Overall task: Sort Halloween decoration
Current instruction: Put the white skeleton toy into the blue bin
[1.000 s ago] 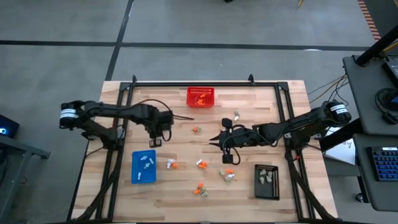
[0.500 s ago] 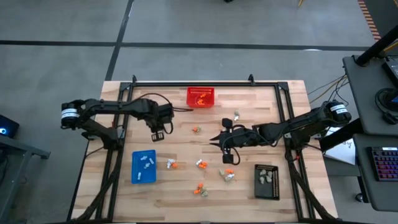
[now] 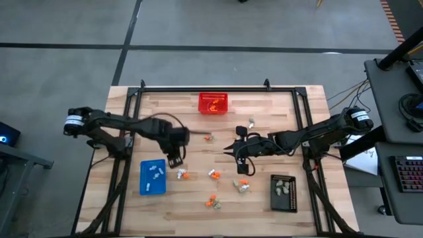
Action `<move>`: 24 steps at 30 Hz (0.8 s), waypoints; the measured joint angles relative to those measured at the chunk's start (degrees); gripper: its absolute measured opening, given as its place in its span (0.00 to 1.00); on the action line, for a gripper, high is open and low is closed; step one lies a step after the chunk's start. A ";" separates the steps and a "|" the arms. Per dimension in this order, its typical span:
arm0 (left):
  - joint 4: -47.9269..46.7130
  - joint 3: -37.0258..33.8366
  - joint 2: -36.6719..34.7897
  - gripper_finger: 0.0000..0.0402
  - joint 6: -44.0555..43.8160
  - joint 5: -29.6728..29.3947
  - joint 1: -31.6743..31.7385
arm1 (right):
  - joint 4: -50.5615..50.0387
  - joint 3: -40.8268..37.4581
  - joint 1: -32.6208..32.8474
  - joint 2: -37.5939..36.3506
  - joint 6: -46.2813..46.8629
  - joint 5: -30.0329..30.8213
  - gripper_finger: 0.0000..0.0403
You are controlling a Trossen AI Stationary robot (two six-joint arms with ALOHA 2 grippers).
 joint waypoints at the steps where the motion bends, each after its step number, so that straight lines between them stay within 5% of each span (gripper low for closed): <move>1: 0.59 0.62 0.43 0.09 0.24 -0.35 -1.73 | 0.00 -0.03 0.00 0.00 -0.30 -0.23 0.13; 10: 1.14 3.40 5.26 0.11 9.84 -14.97 -13.64 | -1.62 -0.38 0.00 0.00 0.32 -6.27 0.13; 24: 5.76 3.26 10.93 0.29 14.38 -15.41 -14.61 | -1.51 -2.69 0.86 0.00 8.28 -7.93 0.13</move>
